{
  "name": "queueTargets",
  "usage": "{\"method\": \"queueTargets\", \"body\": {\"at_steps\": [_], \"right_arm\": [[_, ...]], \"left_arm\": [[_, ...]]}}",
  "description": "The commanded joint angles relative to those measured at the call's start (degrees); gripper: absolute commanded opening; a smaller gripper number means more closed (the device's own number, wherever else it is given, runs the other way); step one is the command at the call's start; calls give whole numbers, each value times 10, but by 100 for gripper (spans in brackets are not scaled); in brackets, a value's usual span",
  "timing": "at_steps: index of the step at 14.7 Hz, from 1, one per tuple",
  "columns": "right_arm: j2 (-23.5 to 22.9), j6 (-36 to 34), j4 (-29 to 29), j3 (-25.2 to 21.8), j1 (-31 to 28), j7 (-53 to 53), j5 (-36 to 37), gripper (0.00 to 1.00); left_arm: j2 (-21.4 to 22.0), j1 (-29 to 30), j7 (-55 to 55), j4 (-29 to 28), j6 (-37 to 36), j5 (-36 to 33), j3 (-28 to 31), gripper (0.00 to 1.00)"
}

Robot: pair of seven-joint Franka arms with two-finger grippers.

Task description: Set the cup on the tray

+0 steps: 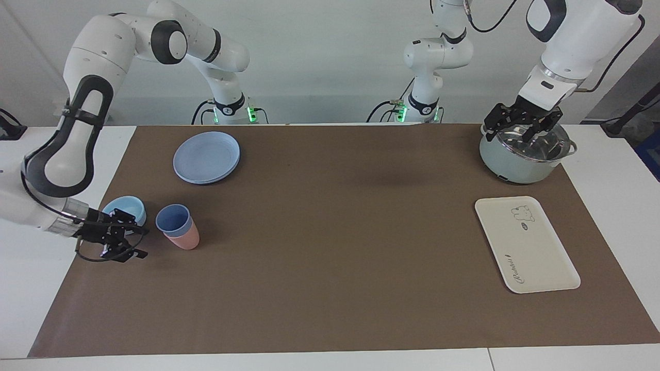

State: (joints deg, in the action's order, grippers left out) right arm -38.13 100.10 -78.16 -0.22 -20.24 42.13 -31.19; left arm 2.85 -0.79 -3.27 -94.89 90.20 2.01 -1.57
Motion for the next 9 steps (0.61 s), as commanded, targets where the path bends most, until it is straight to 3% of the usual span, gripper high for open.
{"method": "queueTargets", "body": {"at_steps": [1, 9], "right_arm": [[6, 31, -45, 4, 0, 12, -51, 80], [38, 46, -155, 5, 9, 14, -121, 80]], "left_arm": [[8, 4, 5, -7, -3, -3, -4, 100], [8, 4, 5, -7, -3, -3, -4, 100]]}}
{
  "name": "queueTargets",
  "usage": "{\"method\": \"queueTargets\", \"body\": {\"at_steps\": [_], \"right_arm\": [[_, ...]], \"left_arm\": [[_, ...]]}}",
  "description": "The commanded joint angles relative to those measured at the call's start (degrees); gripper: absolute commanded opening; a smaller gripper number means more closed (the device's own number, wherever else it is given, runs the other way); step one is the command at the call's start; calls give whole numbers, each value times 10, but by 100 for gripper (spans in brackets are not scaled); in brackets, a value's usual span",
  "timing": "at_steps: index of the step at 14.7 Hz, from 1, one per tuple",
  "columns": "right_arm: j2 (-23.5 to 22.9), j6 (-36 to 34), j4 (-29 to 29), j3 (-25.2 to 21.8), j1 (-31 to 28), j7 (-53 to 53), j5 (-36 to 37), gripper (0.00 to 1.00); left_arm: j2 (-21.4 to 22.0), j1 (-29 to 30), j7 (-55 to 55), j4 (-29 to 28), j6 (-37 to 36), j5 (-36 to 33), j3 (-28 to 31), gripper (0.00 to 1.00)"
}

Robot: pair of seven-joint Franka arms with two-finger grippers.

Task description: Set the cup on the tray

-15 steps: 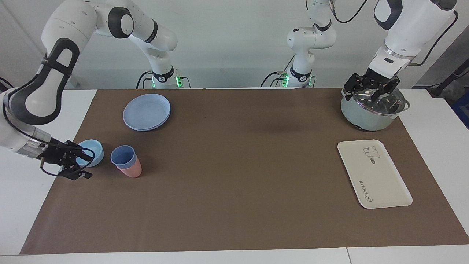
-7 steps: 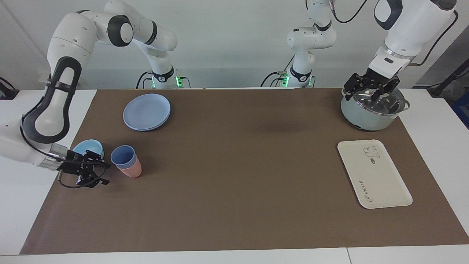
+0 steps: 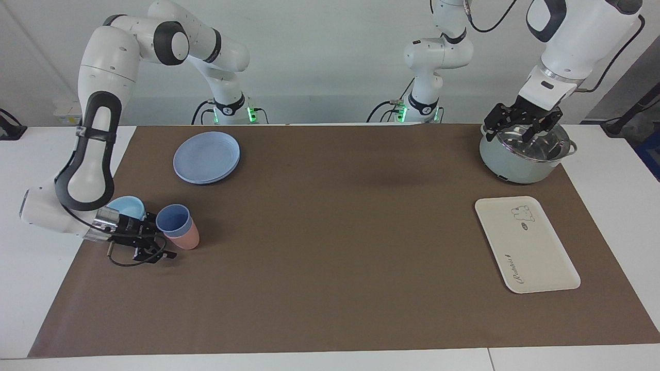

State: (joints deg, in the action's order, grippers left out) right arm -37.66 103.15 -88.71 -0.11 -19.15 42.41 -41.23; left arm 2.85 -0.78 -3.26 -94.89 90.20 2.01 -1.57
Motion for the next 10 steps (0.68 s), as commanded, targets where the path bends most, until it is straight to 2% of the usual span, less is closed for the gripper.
{"method": "queueTargets", "body": {"at_steps": [1, 10], "right_arm": [[33, 14, -50, 4, -2, 12, -22, 80], [48, 15, -88, 6, 0, 10, -82, 77]], "left_arm": [[8, 5, 5, -7, -3, -3, -4, 100], [8, 4, 5, -7, -3, -3, -4, 100]]}}
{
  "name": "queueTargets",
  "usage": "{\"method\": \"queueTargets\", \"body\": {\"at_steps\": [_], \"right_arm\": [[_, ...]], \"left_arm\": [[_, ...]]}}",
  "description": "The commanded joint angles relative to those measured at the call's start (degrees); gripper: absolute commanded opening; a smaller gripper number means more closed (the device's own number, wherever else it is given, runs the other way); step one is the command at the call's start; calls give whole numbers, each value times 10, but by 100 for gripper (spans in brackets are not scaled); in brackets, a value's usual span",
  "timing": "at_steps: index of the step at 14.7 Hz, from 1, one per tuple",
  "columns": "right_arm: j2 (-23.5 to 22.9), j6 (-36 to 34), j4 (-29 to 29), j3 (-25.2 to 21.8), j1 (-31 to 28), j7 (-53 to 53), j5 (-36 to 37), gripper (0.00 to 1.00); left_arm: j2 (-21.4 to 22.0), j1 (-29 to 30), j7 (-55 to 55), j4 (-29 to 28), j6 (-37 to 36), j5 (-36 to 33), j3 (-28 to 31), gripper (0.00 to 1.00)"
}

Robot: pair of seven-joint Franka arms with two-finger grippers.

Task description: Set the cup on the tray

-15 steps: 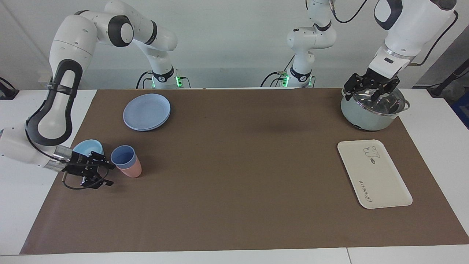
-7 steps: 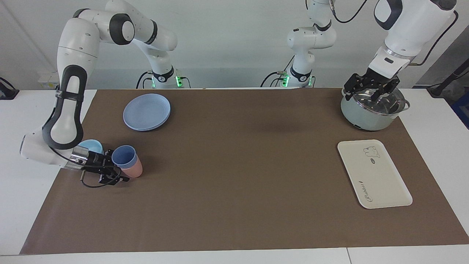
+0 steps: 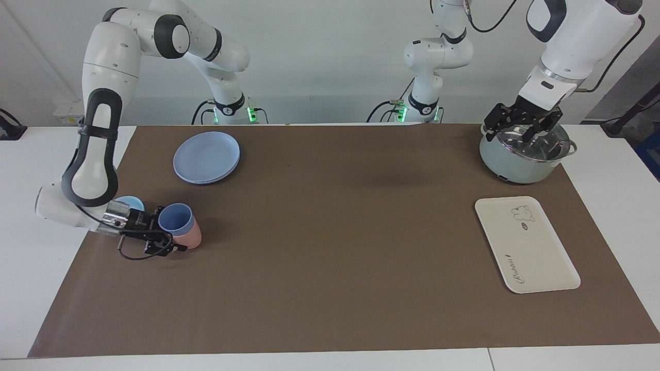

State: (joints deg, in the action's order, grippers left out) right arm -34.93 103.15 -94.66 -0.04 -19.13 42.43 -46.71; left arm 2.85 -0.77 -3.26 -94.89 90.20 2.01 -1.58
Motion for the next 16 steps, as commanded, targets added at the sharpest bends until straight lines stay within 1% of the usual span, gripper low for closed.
{"method": "queueTargets", "body": {"at_steps": [1, 2, 3, 4, 6, 7, 9, 11, 12, 14, 16], "right_arm": [[21, 17, -30, 7, 2, 10, -30, 68], [21, 16, -29, 7, 4, 10, -33, 48], [21, 16, -29, 7, 5, 13, -43, 16], [22, 14, -29, 6, 7, 18, -50, 0], [32, 15, -30, 6, 10, 34, -50, 0], [38, 14, -31, 6, 22, 46, -50, 0], [65, 16, -42, 6, 38, 79, -49, 0], [91, 21, -56, 6, 62, 92, -49, 0], [107, 39, -69, 6, 78, 106, -49, 0], [142, 86, -96, 6, 119, 164, -49, 0], [163, 107, -103, 6, 159, 218, -49, 0]], "left_arm": [[8, 5, 5, -7, -3, -3, -4, 100], [8, 4, 5, -7, -3, -3, -4, 100], [8, 4, 5, -7, -2, -3, -4, 100], [8, 5, 5, -7, -3, -3, -4, 100], [8, 5, 5, -7, -3, -3, -4, 100], [8, 5, 5, -7, -2, -3, -4, 100], [13, -4, 3, -13, -26, -2, -7, 100], [16, -22, 5, -14, -32, -2, -11, 100], [16, -25, 6, -14, -33, -2, -11, 100], [17, -19, 5, -15, -32, -2, -10, 100], [17, -15, 5, -15, -32, -2, -5, 100]]}}
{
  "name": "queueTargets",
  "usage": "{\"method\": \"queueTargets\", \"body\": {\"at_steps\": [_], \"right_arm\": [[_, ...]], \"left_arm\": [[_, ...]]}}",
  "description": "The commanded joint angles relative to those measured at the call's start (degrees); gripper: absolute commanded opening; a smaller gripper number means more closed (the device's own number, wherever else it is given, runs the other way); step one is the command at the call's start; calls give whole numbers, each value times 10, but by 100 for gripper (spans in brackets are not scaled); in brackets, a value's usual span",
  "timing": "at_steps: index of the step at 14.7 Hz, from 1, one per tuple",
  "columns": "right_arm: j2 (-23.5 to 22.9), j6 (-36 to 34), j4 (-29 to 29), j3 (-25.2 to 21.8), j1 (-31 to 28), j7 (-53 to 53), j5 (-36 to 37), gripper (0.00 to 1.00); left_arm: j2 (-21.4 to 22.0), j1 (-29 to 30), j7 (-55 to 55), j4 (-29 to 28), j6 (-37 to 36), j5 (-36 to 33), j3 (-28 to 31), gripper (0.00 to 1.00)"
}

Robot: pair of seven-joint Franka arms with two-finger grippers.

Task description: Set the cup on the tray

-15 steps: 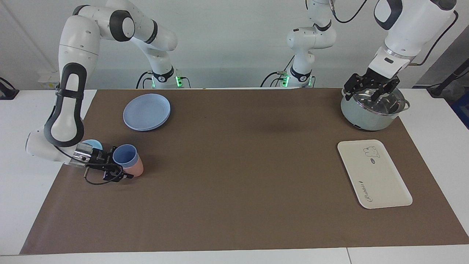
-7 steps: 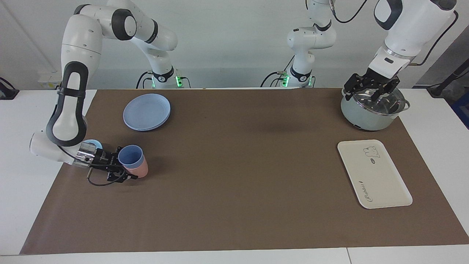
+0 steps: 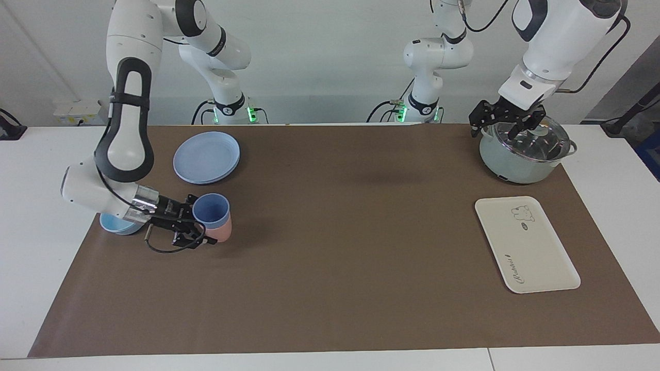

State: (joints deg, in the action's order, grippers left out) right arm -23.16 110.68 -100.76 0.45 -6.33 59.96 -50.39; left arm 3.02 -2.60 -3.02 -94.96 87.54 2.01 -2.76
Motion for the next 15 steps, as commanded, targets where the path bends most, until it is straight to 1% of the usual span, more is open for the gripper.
{"method": "queueTargets", "body": {"at_steps": [1, 2, 3, 4, 6, 7, 9, 11, 12, 13, 15], "right_arm": [[53, 36, -41, 1, 51, 64, -13, 0], [63, 44, -41, 1, 67, 87, -13, 0], [72, 53, -42, 1, 83, 109, -13, 0], [79, 61, -41, 1, 101, 122, -13, 0], [90, 90, -41, 2, 140, 124, -15, 0], [92, 101, -41, 2, 157, 125, -15, 0], [98, 119, -41, 2, 191, 144, -16, 0], [101, 125, -41, 2, 217, 155, -16, 0], [102, 125, -41, 2, 227, 157, -17, 0], [103, 125, -41, 2, 231, 161, -30, 0], [105, 125, -41, 2, 239, 161, -38, 0]], "left_arm": [[15, 4, 7, -14, -3, -2, 7, 100], [15, 0, 8, -14, 2, -2, 7, 100], [16, -5, 38, -27, 30, -1, 6, 100], [23, -7, 99, -49, 66, 12, 3, 100], [24, -9, 181, -57, 102, 91, 1, 100], [24, -19, 213, -57, 112, 117, 0, 100], [21, -61, 314, -57, 161, 157, 0, 99], [15, -139, 466, -60, 252, 161, 0, 98], [12, -169, 513, -67, 288, 161, 0, 96], [11, -200, 535, -70, 311, 161, 1, 95], [-2, -229, 544, -71, 332, 159, 2, 87]]}}
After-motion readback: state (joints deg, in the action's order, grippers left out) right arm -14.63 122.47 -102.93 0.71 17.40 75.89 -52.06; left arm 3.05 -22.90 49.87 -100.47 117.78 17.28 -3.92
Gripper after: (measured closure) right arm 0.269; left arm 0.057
